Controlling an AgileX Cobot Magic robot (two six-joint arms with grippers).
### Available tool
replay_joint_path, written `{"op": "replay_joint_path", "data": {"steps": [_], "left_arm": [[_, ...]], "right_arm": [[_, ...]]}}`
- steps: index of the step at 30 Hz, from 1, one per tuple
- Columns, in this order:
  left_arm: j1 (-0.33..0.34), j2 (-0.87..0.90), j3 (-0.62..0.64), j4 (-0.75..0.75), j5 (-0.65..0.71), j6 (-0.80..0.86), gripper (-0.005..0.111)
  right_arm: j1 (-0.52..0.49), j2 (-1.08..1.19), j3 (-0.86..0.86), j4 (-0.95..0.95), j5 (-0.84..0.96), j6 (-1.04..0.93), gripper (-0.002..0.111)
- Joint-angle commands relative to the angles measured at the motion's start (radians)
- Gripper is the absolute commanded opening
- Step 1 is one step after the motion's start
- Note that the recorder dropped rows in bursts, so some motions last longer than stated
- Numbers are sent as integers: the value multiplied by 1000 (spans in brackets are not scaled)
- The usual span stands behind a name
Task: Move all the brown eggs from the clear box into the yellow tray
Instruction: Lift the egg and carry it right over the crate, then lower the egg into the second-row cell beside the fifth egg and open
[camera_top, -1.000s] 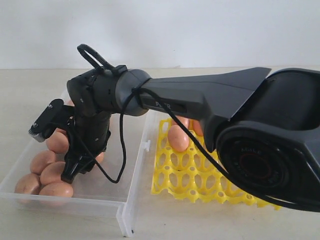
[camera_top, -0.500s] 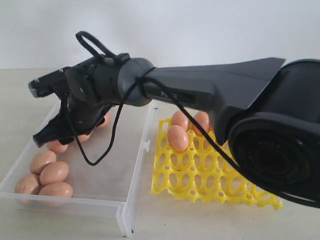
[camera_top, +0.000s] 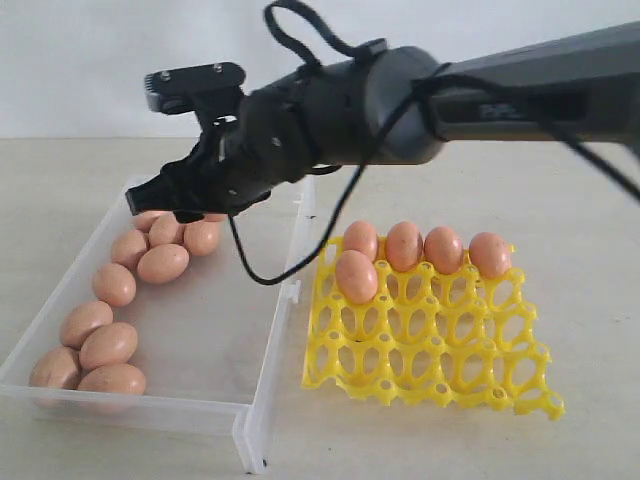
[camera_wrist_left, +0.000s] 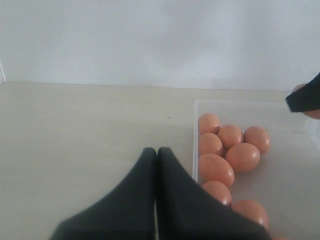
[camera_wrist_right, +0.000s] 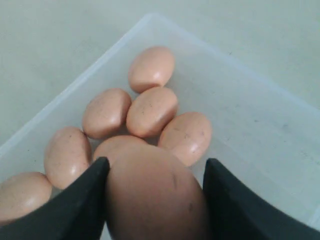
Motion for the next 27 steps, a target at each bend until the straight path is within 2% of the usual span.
{"op": "replay_joint_path", "data": {"steps": [1, 6, 12, 19, 27], "left_arm": [[1, 3, -4, -5, 0, 1, -4], [1, 3, -4, -5, 0, 1, -4], [1, 3, -4, -5, 0, 1, -4], [1, 3, -4, -5, 0, 1, -4], [1, 3, -4, -5, 0, 1, -4]], "right_arm": [[-40, -178, 247, 12, -256, -20, 0], [-121, -307, 509, 141, -420, -166, 0], [-200, -393, 715, 208, -558, -219, 0], [-265, -395, 821, 233, -585, -256, 0], [-277, -395, 850, 259, -580, -249, 0]]}}
